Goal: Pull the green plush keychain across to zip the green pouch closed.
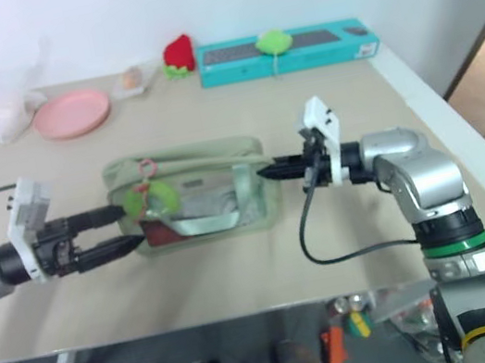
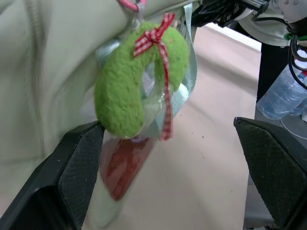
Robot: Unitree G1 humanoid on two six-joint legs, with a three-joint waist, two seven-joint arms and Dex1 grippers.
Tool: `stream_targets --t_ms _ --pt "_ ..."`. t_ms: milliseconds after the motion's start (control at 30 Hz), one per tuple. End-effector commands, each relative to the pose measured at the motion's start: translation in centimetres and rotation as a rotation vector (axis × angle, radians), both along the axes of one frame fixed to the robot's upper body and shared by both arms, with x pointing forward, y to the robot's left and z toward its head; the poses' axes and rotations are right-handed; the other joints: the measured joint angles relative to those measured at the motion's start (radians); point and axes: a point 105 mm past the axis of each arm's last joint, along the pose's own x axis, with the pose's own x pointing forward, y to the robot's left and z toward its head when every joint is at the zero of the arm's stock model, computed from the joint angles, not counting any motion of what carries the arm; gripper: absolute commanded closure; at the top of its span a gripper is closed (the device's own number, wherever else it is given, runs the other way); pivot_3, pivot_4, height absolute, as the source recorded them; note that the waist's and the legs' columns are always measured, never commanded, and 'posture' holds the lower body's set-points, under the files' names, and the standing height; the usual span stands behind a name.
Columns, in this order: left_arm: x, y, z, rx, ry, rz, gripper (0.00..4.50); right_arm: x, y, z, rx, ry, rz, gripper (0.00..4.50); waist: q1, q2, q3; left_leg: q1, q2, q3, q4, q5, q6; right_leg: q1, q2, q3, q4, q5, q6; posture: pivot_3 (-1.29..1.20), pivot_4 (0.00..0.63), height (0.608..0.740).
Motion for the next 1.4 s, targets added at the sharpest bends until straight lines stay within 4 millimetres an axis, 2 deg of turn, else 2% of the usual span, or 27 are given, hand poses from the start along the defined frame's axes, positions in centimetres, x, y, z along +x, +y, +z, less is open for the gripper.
stream_targets --t_ms 33,200,667,700,767,900,933,1033,1100,1267,1333,1400 --pt "0.2 -0.7 0.8 -0.004 -0.044 -0.01 0.02 -0.3 0.2 0.1 -0.008 -0.01 0.007 4.45 -0.001 0.0 0.0 0.0 0.0 0.0 0.0 0.0 0.0 0.0 0.0 0.0 0.0 0.0 0.0 0.0 0.15 0.74" --pt "0.5 -1.6 1.3 -0.036 -0.059 -0.016 0.02 -0.4 0.1 0.0 -0.007 -0.008 0.005 4.45 -0.001 0.0 0.0 0.0 0.0 0.0 0.0 0.0 0.0 0.0 0.0 0.0 0.0 0.0 0.0 0.0 0.15 0.74" --pt "0.5 -0.8 1.0 -0.024 -0.043 0.011 0.02 -0.2 0.1 0.1 -0.007 -0.018 0.005 4.45 -0.001 0.0 0.0 0.0 0.0 0.0 0.0 0.0 0.0 0.0 0.001 0.0 0.0 0.0 0.0 0.0 0.15 0.74" --pt "0.5 -0.8 0.9 -0.025 -0.041 0.012 0.56 -0.2 0.1 0.1 -0.007 -0.019 0.004 4.5 -0.001 0.0 0.0 0.0 0.0 0.0 0.0 0.0 0.0 0.0 0.001 0.0 0.0 0.0 0.0 0.0 0.15 0.74" --pt "0.6 -0.8 0.9 -0.027 -0.042 0.012 1.05 -0.2 0.1 0.1 -0.007 -0.02 0.004 4.5 -0.001 0.0 0.0 0.0 0.0 0.0 0.0 0.0 0.0 0.0 0.001 0.0 0.0 0.0 0.0 0.0 0.15 0.74" --pt "0.9 -1.0 1.0 -0.036 -0.05 0.018 2.46 -0.2 0.1 0.1 -0.006 -0.021 0.003 4.5 -0.001 0.0 0.0 0.0 0.0 0.0 0.0 0.0 0.0 0.0 0.001 0.0 0.0 0.0 0.0 0.0 0.15 0.74" --pt "1.0 -1.1 1.1 -0.037 -0.051 0.018 2.68 -0.2 0.1 0.1 -0.006 -0.022 0.003 4.5 -0.001 0.0 0.0 0.0 0.0 0.0 0.0 0.0 0.0 0.0 0.001 0.0 0.0 0.0 0.0 0.0 0.15 0.74" --pt "1.1 -1.4 1.0 -0.036 -0.051 0.014 3.9 -0.3 0.1 0.2 -0.005 -0.023 0.002 4.5 -0.001 0.0 0.0 0.0 0.0 0.0 0.0 0.0 0.0 0.0 0.0 0.0 0.0 0.0 0.0 0.0 0.15 0.74" --pt "1.0 -1.4 1.0 -0.038 -0.051 0.011 4.49 -0.3 0.1 0.2 -0.007 -0.024 0.0 4.5 -0.001 0.0 0.0 0.0 0.0 0.0 0.0 0.0 0.0 0.0 0.0 0.0 0.0 0.0 0.0 0.0 0.15 0.74" --pt "1.2 -1.0 1.7 -0.057 -0.071 0.029 4.49 -0.3 0.0 0.2 -0.007 -0.024 -0.002 4.5 -0.001 0.0 0.0 0.0 0.0 0.0 0.0 0.0 0.0 0.0 0.0 0.0 0.0 0.0 0.0 0.0 0.15 0.74" --pt "1.6 -0.7 3.2 -0.109 -0.105 0.049 4.49 -0.2 0.0 0.2 -0.009 -0.023 -0.002 4.5 0.0 0.0 0.0 0.0 0.0 0.0 0.0 0.0 0.0 0.0 0.0 0.0 0.0 0.0 0.0 0.0 0.15 0.74" --pt "1.9 -0.3 5.9 -0.232 -0.152 0.064 4.49 -0.2 0.1 0.2 -0.008 -0.023 0.001 4.5 0.0 0.0 0.0 0.0 0.0 -0.001 0.0 0.0 0.0 0.0 0.001 0.0 0.0 0.0 0.0 0.0 0.15 0.74"
